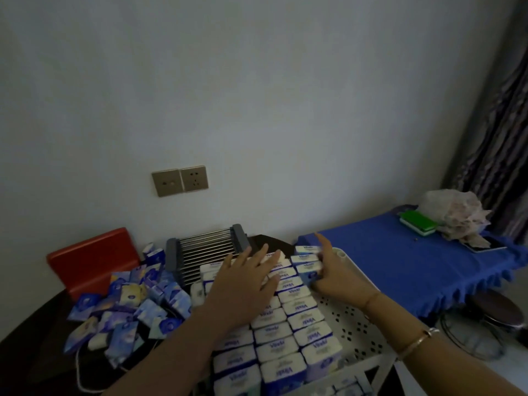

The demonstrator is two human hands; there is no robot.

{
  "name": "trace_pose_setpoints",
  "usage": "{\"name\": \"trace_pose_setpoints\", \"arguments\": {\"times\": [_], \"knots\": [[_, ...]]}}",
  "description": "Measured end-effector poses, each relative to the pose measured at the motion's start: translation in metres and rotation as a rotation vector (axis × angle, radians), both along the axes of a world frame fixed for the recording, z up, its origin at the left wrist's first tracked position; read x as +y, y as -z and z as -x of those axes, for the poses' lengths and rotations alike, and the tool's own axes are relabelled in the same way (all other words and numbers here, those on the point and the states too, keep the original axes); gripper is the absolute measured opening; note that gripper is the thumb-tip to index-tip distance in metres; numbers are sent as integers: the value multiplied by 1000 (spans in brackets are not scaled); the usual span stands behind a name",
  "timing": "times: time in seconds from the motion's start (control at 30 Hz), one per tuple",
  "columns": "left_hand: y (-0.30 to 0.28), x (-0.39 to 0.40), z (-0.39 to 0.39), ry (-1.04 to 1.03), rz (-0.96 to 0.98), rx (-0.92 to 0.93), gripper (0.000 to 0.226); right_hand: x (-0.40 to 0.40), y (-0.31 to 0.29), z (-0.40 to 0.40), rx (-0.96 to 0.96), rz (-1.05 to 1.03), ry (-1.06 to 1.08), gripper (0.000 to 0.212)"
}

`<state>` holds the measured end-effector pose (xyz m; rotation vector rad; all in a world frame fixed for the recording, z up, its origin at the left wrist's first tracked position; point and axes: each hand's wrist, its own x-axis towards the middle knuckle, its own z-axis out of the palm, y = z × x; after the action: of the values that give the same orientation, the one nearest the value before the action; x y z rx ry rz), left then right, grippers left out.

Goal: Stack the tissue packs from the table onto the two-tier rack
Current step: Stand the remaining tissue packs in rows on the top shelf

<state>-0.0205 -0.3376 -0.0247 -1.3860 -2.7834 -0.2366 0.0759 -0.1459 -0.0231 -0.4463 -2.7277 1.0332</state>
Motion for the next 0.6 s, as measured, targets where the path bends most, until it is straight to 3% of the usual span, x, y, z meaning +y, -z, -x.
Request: {"name": "trace_pose_setpoints", "arguments": {"times": [0.1, 0.33, 0.6], "knots": [[-1, 3, 0, -1, 5, -3, 53, -1, 12, -5, 48, -35, 108, 76], [-1, 0, 0, 5, 2, -24, 53, -16, 25, -12, 19, 16, 36, 11], [-2, 0, -2, 12, -31, -45, 53, -16, 19, -21, -36, 38, 64, 16]]}}
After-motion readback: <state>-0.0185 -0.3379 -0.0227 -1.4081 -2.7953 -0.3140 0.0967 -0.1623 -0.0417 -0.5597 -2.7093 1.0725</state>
